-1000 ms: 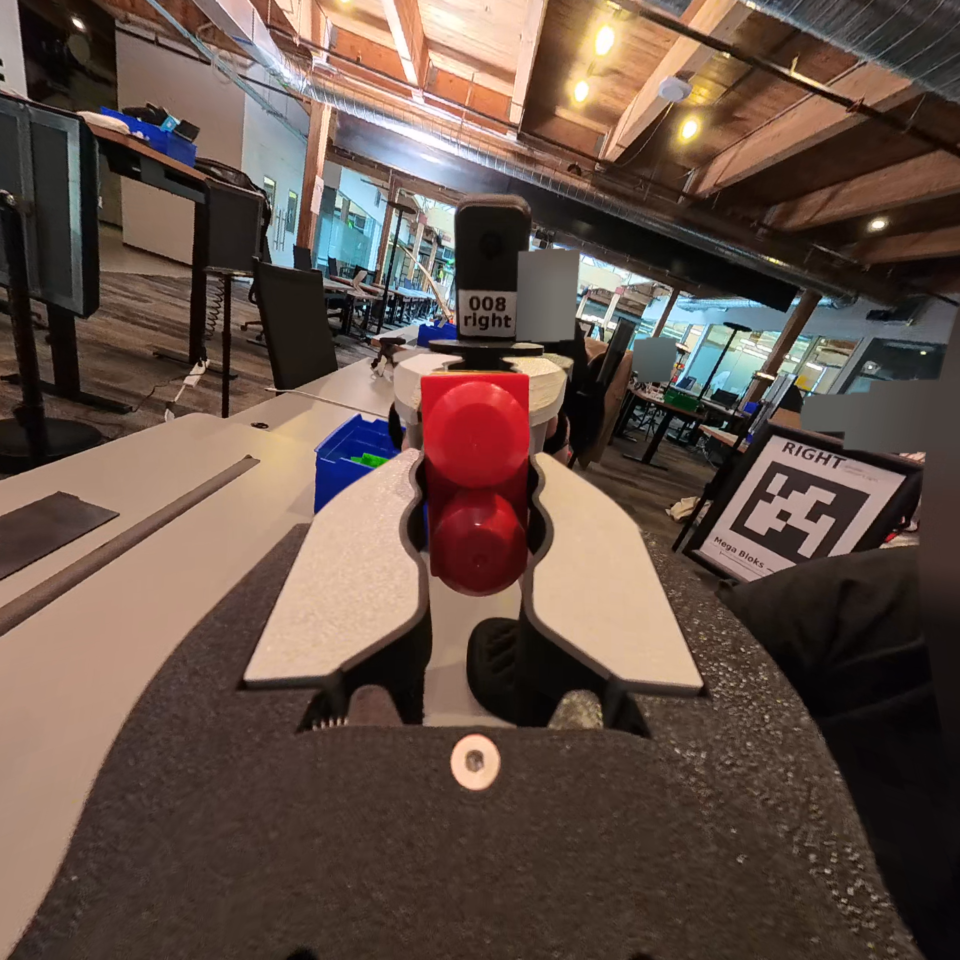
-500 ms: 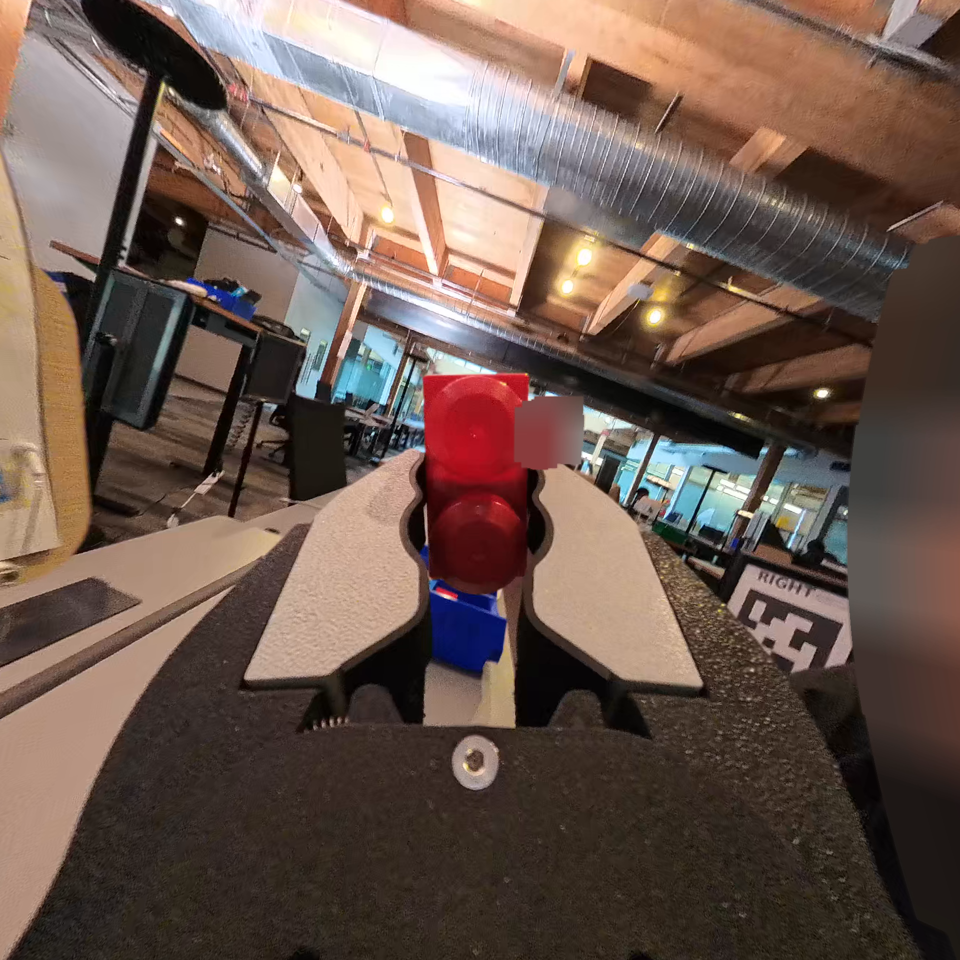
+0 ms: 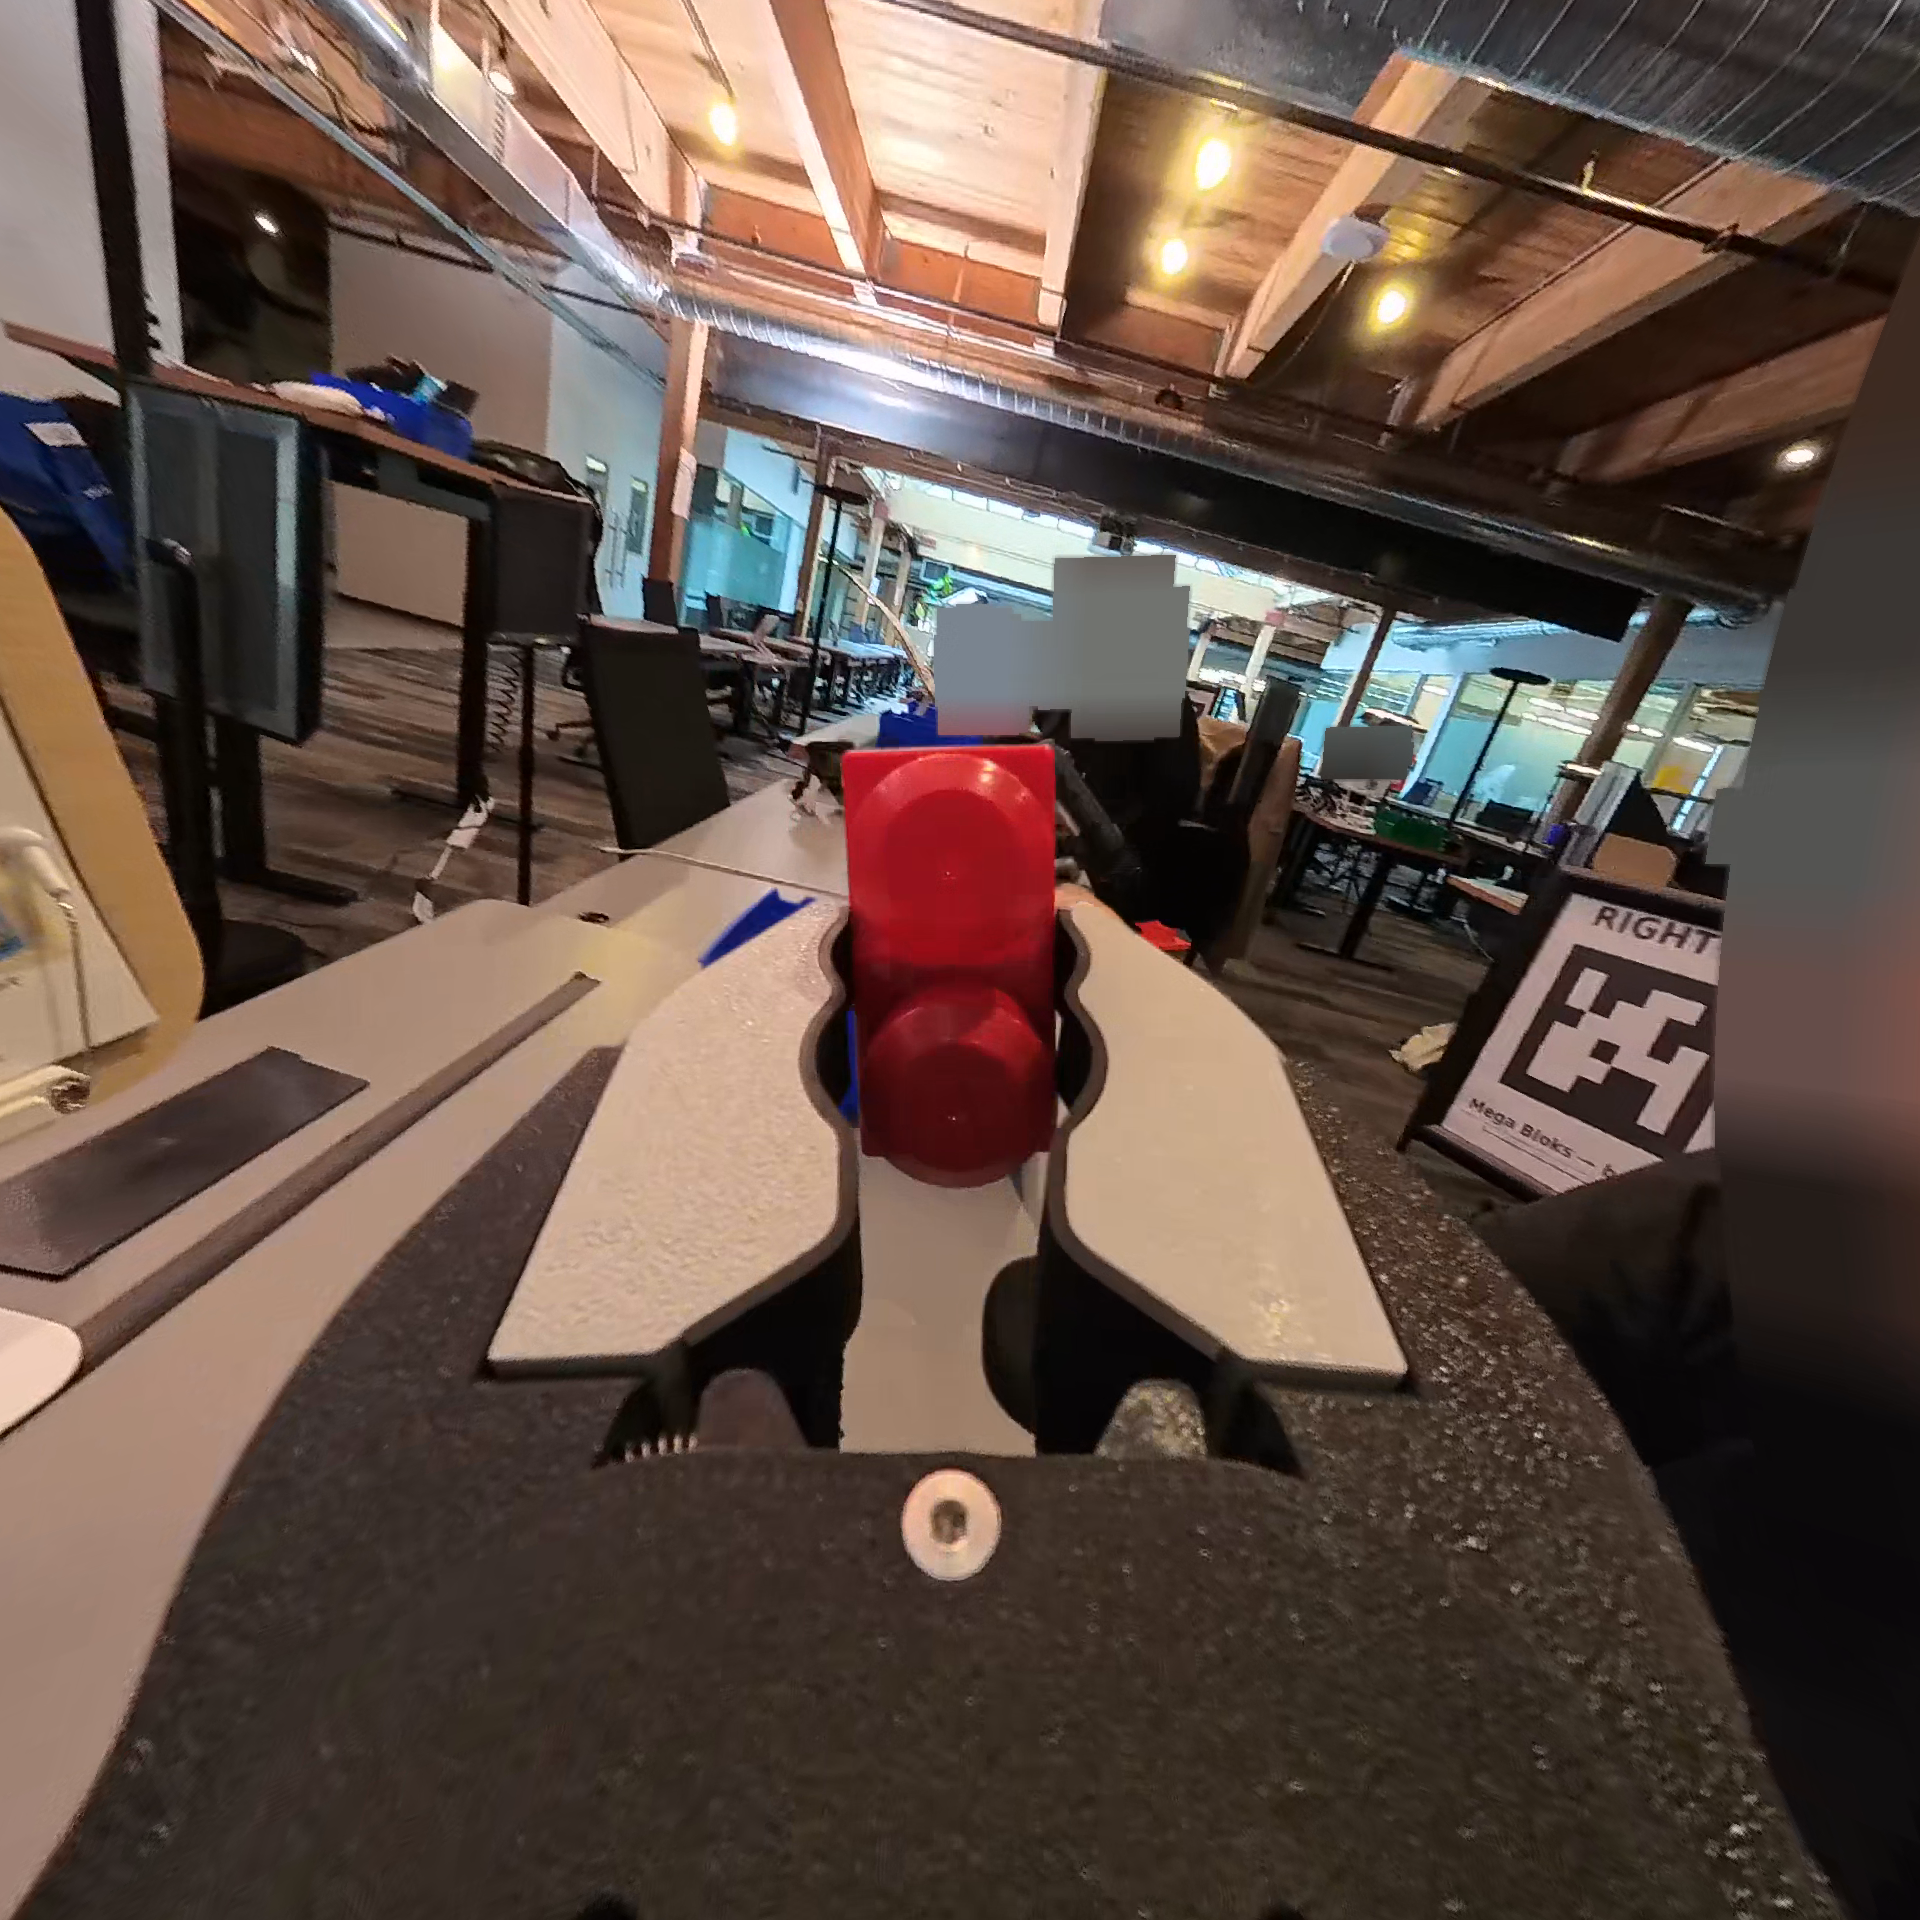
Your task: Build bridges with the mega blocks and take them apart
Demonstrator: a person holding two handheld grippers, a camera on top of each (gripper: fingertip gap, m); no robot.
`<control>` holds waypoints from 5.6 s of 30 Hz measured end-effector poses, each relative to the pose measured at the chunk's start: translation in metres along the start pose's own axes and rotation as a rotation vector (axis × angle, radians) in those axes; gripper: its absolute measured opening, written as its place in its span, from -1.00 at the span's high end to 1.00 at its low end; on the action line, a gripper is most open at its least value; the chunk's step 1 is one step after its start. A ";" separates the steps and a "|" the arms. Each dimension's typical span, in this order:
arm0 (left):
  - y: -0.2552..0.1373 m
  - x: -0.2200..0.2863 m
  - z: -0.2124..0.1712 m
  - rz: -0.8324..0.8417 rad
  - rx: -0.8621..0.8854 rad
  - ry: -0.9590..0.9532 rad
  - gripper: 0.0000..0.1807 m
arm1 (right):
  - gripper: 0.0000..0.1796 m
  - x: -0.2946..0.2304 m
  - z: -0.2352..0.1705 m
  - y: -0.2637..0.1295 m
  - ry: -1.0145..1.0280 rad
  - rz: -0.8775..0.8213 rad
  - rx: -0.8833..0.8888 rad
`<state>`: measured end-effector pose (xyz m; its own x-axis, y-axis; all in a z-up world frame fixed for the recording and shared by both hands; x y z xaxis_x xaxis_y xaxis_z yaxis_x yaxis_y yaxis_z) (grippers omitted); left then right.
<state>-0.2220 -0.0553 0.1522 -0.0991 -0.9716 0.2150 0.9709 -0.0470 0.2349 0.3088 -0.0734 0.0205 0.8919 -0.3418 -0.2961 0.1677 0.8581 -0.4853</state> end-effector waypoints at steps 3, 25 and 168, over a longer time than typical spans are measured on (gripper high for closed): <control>0.005 -0.001 -0.007 -0.018 -0.027 -0.024 0.60 | 0.59 0.030 -0.009 0.012 0.099 -0.110 0.007; 0.001 0.000 0.002 -0.011 0.039 -0.050 0.60 | 0.17 -0.403 -0.041 -0.132 -0.525 1.448 0.243; -0.314 -0.098 -0.015 0.814 -1.026 0.375 0.45 | 0.36 -0.267 0.042 -0.096 -0.277 1.060 0.351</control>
<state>-0.5136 0.0513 0.0436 0.4792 -0.8035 -0.3533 0.4660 0.5740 -0.6733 0.0718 -0.0480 0.1804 0.7091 0.6742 -0.2063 -0.6531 0.7384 0.1681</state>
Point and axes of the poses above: each gripper's, where its closed fingertips meet, y out along the fingers, z out of its top, x = y × z across the jaws, the point moved 4 cm from there along -y, back along the fingers, and after that the axes turned 6 degrees about -z, right-handed, at the moved point
